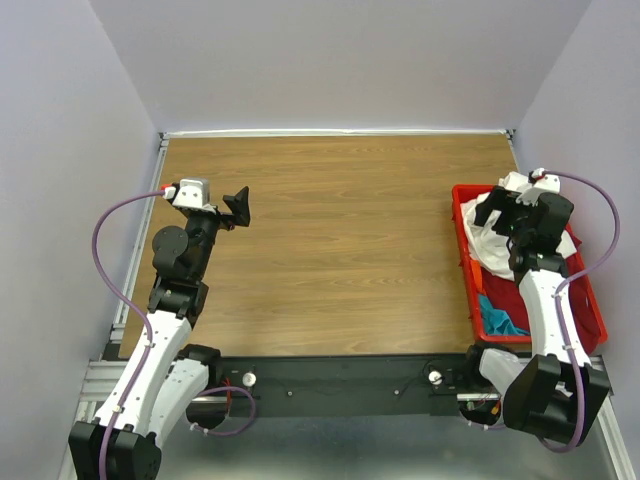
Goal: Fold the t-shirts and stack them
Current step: Grab the tshirt from the pile, then move the tshirt to the center of the board, then flatten the tshirt out
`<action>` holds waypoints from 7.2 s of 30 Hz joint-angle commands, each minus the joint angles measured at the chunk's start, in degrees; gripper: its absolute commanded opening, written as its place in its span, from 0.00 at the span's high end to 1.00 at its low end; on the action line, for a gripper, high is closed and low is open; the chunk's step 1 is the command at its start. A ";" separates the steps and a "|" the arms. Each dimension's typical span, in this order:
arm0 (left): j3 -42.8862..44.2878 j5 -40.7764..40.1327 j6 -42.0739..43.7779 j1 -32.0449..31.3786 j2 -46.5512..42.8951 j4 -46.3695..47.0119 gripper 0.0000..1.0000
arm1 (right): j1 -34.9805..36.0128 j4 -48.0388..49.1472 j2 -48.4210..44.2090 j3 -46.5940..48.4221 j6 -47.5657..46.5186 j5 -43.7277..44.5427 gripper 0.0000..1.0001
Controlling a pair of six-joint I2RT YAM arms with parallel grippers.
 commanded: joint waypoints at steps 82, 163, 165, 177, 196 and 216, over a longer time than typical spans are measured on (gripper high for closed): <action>-2.93 1.75 5.42 -1.54 -7.63 5.14 0.05 | 30.22 -12.16 29.91 60.10 -0.02 -38.87 0.89; 55.78 4.39 9.20 -16.13 81.84 -30.28 0.81 | 34.53 -23.67 49.88 39.51 -4.60 -19.61 0.99; 55.17 3.95 9.29 -16.05 81.05 -30.28 1.00 | 34.53 -24.46 48.03 39.87 -7.40 -18.91 0.99; 47.44 5.00 9.99 -15.43 60.68 -26.15 1.00 | 34.44 -34.48 36.34 46.72 -22.87 -10.65 0.99; 38.72 9.75 9.02 -15.43 19.98 -24.04 1.00 | 34.27 -35.80 15.51 60.95 -35.36 9.92 0.99; 38.82 12.48 7.80 -15.43 -11.32 -23.95 1.00 | 19.68 -51.35 5.75 77.05 -35.27 -23.99 0.99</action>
